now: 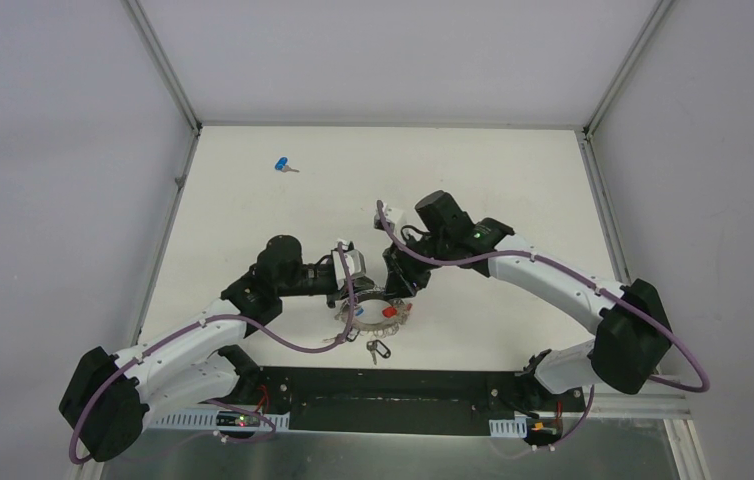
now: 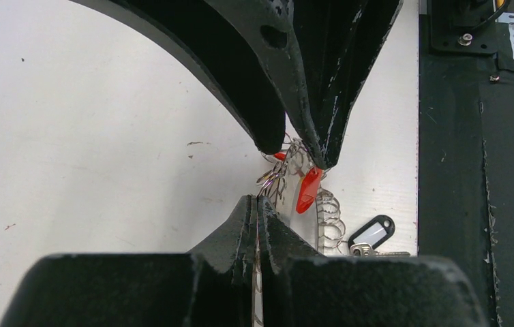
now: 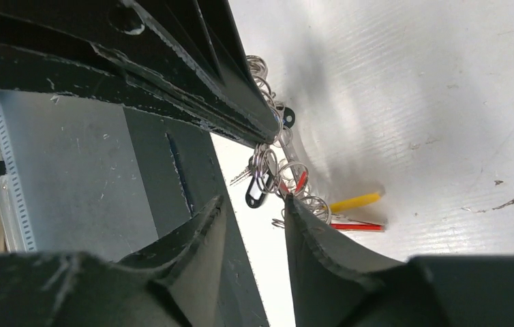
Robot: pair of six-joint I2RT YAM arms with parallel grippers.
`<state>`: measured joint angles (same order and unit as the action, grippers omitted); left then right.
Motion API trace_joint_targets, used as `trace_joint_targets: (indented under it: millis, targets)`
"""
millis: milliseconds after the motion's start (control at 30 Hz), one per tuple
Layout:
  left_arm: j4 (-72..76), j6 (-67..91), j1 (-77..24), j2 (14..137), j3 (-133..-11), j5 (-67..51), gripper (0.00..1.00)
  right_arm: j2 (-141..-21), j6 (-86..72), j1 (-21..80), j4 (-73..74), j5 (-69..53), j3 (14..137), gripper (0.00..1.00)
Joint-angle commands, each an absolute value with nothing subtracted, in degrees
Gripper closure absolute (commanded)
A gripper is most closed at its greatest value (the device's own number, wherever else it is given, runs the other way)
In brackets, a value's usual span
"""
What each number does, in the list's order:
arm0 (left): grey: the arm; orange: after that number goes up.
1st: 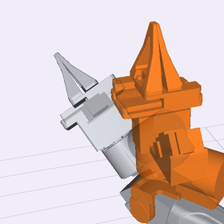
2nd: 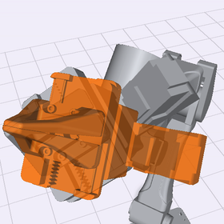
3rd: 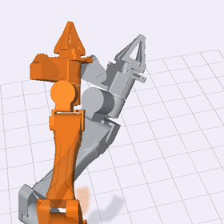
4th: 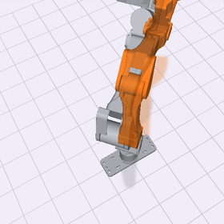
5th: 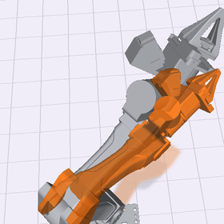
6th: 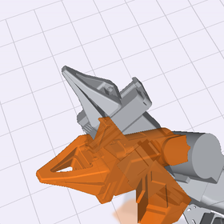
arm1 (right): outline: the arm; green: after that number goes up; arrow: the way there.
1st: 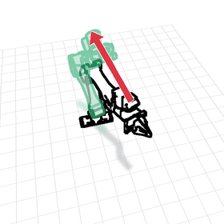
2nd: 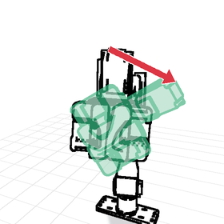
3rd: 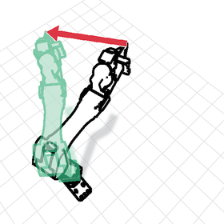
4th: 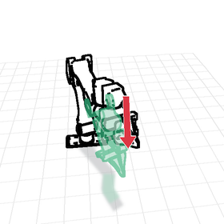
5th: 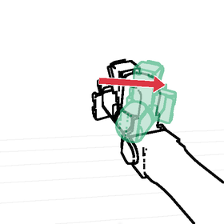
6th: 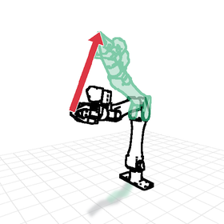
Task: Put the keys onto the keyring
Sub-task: Pick up the keyring from the center of the board.
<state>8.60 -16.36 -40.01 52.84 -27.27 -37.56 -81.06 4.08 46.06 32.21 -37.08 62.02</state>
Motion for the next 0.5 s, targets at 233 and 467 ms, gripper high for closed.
trace_joint_targets:
  millis: [233,467]
  targets:
    - [12.48,-15.29,-39.46,51.95,-27.82,-38.45,1.0,-81.66,2.5,46.33,27.34,-37.2,62.92,0.62]
    - [12.4,-15.29,-39.46,51.68,-27.86,-38.5,1.0,-83.43,1.93,46.31,26.23,-37.75,62.97,0.74]
